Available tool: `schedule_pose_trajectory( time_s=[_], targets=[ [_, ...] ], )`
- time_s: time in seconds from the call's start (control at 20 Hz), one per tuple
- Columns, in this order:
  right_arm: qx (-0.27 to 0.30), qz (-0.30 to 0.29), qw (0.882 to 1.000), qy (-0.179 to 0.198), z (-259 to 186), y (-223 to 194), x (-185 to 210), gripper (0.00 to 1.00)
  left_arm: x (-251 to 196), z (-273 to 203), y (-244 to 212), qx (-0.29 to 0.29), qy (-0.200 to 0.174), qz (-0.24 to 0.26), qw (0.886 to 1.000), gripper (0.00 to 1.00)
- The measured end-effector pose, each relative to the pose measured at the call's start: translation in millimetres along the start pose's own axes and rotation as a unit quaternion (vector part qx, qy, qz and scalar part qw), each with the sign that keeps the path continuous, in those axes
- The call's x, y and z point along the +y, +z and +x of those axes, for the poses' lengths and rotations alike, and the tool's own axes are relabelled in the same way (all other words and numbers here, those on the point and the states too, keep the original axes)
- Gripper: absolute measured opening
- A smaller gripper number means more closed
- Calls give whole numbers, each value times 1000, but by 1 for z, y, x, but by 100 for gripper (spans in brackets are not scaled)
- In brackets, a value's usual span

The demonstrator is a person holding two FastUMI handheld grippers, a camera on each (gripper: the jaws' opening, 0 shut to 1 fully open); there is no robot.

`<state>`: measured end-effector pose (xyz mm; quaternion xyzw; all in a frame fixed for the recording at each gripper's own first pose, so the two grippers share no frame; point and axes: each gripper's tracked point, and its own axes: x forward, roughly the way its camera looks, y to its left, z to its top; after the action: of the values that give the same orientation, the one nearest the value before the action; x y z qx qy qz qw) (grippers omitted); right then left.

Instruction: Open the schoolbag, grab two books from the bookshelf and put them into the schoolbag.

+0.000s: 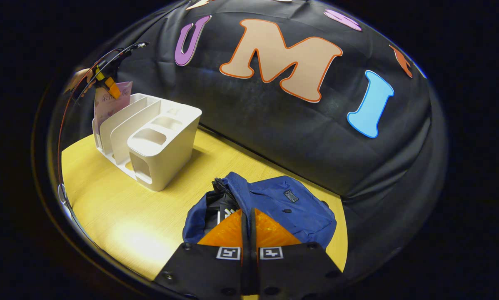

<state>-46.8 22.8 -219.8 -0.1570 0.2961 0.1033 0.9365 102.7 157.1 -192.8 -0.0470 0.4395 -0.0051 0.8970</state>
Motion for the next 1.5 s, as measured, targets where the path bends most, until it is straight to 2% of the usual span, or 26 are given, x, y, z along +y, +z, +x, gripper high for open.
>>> schedule_pose_trajectory(
  time_s=[0.45,0.65,0.85,1.15,1.5],
  targets=[
    [-6,0,1000,10,0,-2,1,2,-3,-78,39,-89,-6,-18,996,33],
    [-9,4,1000,13,0,-3,0,2,2,-120,51,-134,-6,-59,989,33],
    [-11,6,1000,19,1,-2,1,3,-18,-144,47,-147,-48,-105,982,33],
    [-15,10,1000,26,0,0,-1,3,-49,-172,31,-158,-118,-174,965,33],
    [-25,16,999,32,-1,5,-9,3,-126,-174,-2,-143,-190,-184,954,33]
  ],
)
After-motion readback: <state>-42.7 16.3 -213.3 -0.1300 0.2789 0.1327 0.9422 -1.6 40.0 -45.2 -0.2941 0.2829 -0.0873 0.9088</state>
